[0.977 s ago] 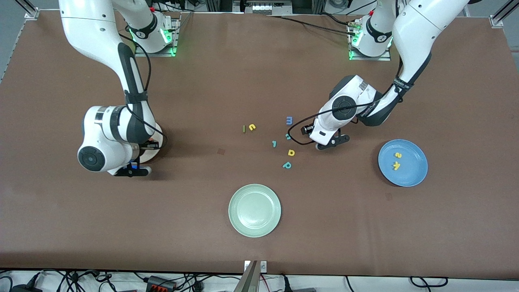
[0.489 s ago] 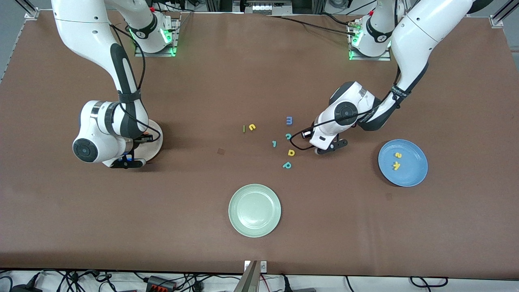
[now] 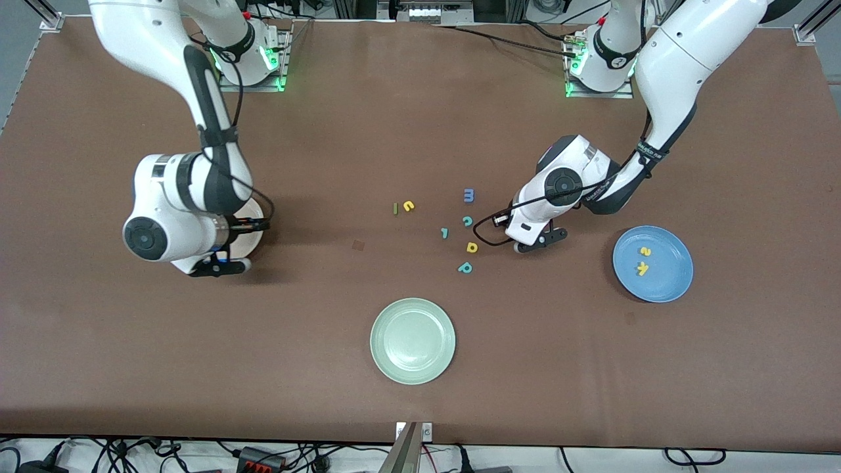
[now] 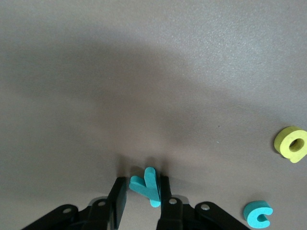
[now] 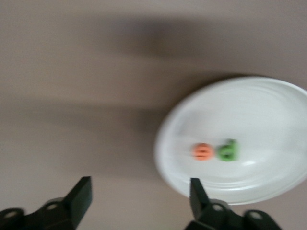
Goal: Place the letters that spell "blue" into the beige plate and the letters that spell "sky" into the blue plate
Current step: 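Grasp the blue y with the left gripper while the right gripper grasps green piece, then place the y on the blue plate with the left gripper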
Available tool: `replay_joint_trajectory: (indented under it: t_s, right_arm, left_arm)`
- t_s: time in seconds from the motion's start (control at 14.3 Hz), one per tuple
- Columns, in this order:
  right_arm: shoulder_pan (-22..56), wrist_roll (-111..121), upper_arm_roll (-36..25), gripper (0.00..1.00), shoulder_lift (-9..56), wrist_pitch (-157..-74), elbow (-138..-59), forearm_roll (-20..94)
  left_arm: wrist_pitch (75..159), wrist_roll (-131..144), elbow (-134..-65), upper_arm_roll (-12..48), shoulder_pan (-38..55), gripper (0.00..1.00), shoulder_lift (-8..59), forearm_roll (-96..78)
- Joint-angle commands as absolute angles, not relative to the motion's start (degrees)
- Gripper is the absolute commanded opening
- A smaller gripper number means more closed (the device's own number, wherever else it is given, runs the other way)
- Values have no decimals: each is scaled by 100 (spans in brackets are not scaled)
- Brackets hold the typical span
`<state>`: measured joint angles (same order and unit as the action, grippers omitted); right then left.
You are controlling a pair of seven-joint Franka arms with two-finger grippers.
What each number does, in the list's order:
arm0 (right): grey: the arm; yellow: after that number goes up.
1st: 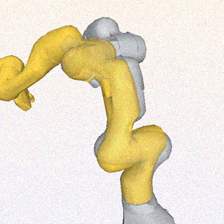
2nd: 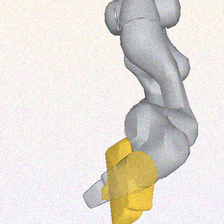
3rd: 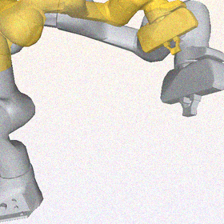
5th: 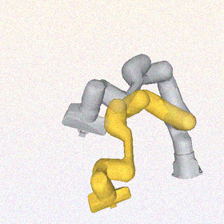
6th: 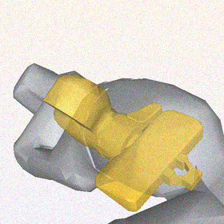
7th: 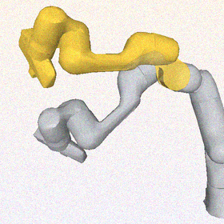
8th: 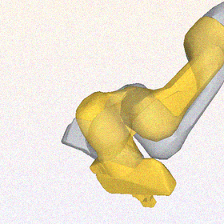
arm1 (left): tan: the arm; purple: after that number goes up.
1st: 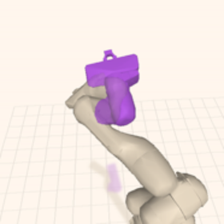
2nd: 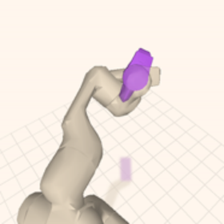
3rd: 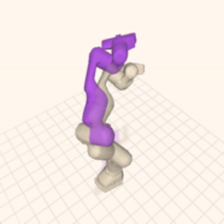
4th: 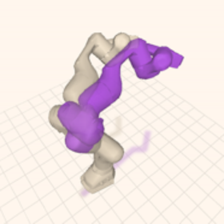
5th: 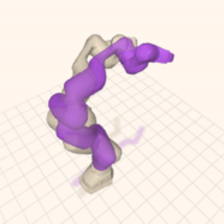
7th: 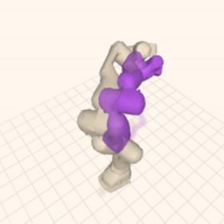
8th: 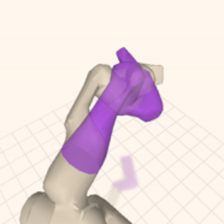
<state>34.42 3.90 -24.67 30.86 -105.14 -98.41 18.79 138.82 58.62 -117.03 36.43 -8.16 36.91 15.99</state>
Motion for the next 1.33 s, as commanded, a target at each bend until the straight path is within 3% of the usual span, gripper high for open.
replay_joint_trajectory:
  t_s: [0.0,0.28,0.49,0.56,0.7,0.98,1.26]
  right_arm:
    - [4233,194,-2479,100,3146,-10931,-9800,2241]
    - [5201,-1130,-2470,100,3436,-11916,-9791,2303]
    - [5668,-1703,-2470,99,3699,-12513,-9774,2416]
    - [5739,-1844,-2470,95,3778,-12672,-9756,2626]
    - [5853,-1872,-2470,76,3902,-12797,-9721,2987]
    - [6161,-2039,-2470,64,4051,-12806,-9721,3067]
    - [6319,-2065,-2470,60,4227,-12946,-9721,3067]
  left_arm:
    - [13913,5985,-11602,3604,-721,25,3788,1784]
    - [13904,5924,-11558,3604,-721,7,3771,1863]
    - [13817,5915,-11522,3604,-738,7,3692,1925]
    - [13668,5898,-11522,3604,-747,7,3587,1934]
    - [13073,5610,-11269,3647,-800,6,3516,2065]
    - [12463,4599,-10960,3613,-896,6,3271,2074]
    - [12410,2194,-10837,3621,-1756,6,3103,2074]
